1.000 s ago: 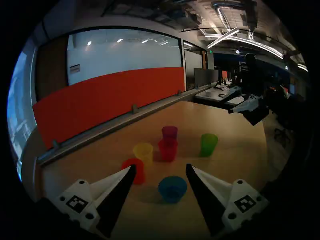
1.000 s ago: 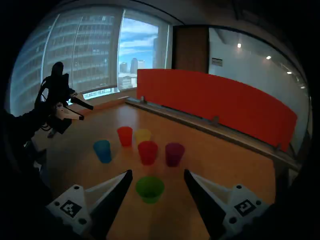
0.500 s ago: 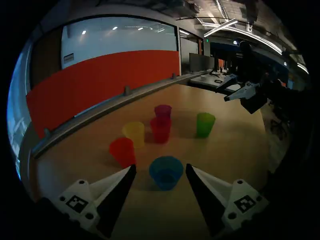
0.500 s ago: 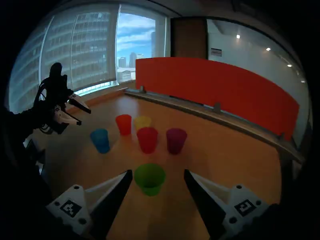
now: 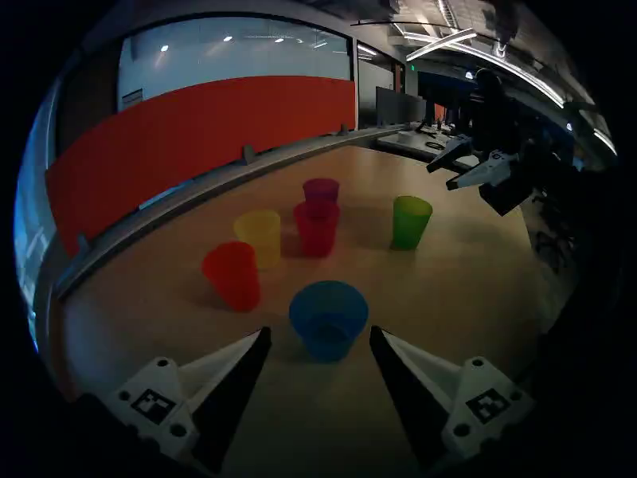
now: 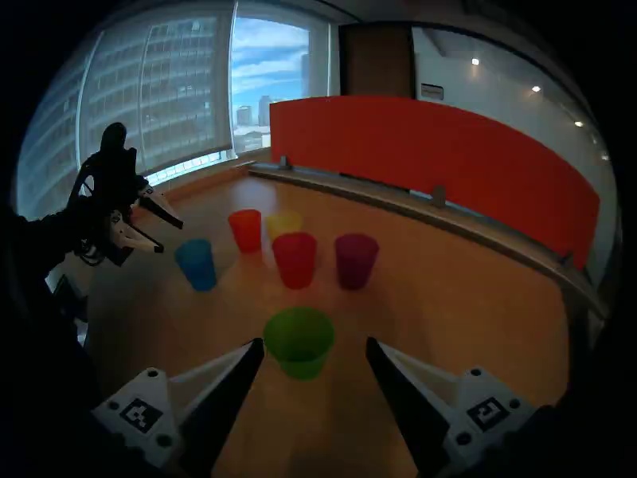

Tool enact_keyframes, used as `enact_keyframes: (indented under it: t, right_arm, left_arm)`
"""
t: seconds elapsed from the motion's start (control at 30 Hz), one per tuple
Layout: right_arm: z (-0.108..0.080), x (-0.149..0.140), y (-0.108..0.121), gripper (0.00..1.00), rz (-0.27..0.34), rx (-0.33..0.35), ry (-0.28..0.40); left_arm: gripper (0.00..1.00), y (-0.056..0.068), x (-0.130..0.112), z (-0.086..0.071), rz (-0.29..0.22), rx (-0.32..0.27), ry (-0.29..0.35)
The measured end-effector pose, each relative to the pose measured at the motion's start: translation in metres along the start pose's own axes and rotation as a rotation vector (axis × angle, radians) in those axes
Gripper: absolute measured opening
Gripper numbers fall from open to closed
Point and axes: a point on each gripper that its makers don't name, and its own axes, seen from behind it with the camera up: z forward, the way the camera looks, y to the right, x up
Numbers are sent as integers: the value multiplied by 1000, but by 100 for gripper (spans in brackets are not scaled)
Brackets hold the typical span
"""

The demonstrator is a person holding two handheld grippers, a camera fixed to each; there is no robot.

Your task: Pour water

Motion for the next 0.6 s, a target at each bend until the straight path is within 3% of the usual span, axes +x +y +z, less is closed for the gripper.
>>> enact_keyframes:
  t: [0.6]
  right_arm:
    - [22, -19, -2, 100, 10, 15, -36]
  left_arm:
    - [92, 5, -24, 32, -9, -38, -57]
